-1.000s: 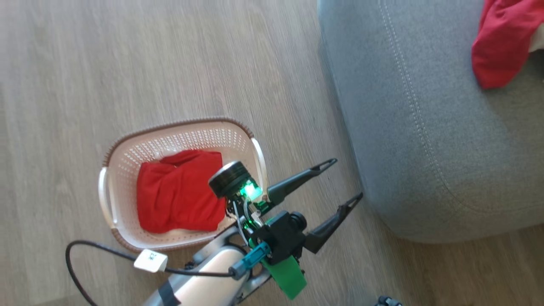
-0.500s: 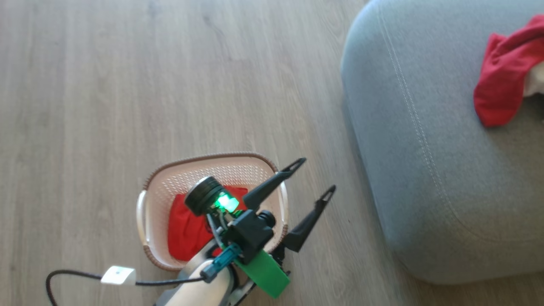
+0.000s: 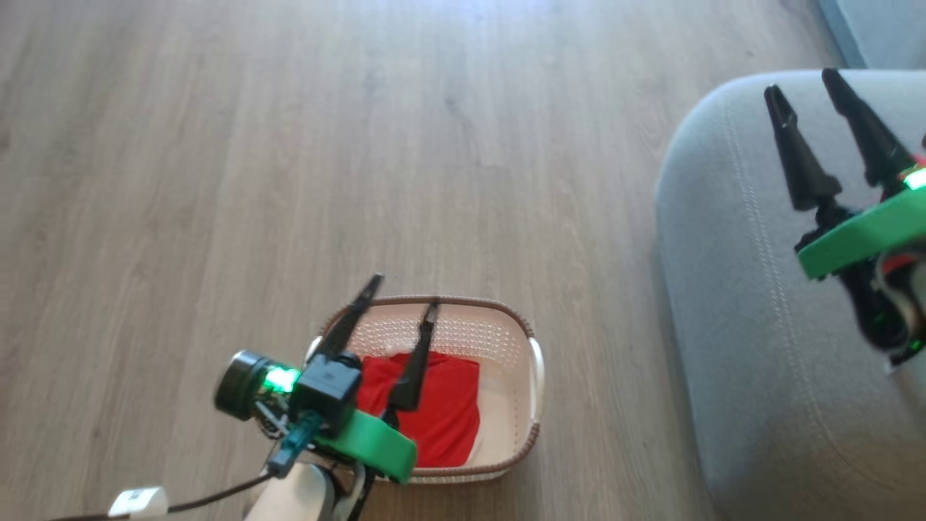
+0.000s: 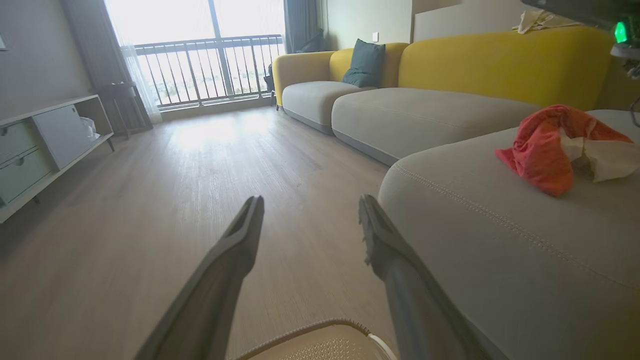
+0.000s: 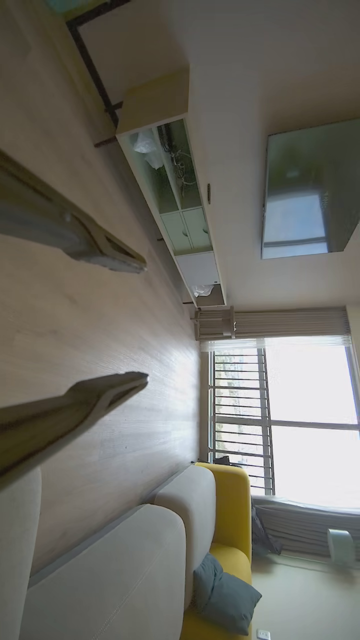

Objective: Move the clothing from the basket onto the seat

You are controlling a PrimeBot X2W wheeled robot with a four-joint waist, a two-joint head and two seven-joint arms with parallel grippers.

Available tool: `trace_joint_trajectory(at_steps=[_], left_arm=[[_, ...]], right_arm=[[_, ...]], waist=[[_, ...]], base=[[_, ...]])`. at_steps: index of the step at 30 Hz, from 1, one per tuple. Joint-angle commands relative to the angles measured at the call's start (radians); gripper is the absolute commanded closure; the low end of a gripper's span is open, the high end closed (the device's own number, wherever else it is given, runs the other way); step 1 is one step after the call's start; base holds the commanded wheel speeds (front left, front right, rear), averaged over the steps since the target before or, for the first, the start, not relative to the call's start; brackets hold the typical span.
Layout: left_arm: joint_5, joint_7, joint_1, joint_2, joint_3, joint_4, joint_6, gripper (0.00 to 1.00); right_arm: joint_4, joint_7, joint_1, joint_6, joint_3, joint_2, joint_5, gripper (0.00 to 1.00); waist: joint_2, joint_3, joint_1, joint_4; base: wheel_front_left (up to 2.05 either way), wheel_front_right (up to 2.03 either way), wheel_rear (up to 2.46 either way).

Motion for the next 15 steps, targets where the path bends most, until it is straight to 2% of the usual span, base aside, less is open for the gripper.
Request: trace_joint_trajectory(at_steps=[1,4,8,13,15], left_arm=[[0.008,-0.005,-0.018,-0.011,0.053,-0.043,0.022,0.00],[-0.008,-0.005,-0.001,-0.012,0.088,-0.058,0.077,0.00],[-0.064,-0.005,0.028,-0.012,0.131,-0.084,0.173,0.00],[-0.040,-0.005,0.054,-0.012,0.145,-0.084,0.233,0.00],[-0.041,-0.005,0.060,-0.012,0.145,-0.080,0.243,0.00]], right_arm=[[-0.061,-0.009,0.036,0.007,-0.030,0.011,-0.023,0.00],[-0.141,-0.009,0.155,0.007,-0.094,0.075,-0.086,0.00],[-0.229,-0.009,0.291,0.007,-0.187,0.180,-0.171,0.00],[-0.295,-0.009,0.423,0.007,-0.281,0.294,-0.279,0.00],[-0.305,-0.009,0.444,0.007,-0.304,0.313,-0.304,0.00]], waist=[[-0.0001,-0.017,0.0001,0.032],[-0.0001,-0.021,0.0001,0.051],[-0.0001,-0.026,0.0001,0.064],[-0.0001,-0.024,0.0001,0.054],[-0.0001,-0.023,0.0001,0.052]], base=[[0.00,0.00,0.00],[0.00,0.00,0.00],[0.00,0.00,0.00],[0.00,0.00,0.00],[0.00,0.00,0.00]])
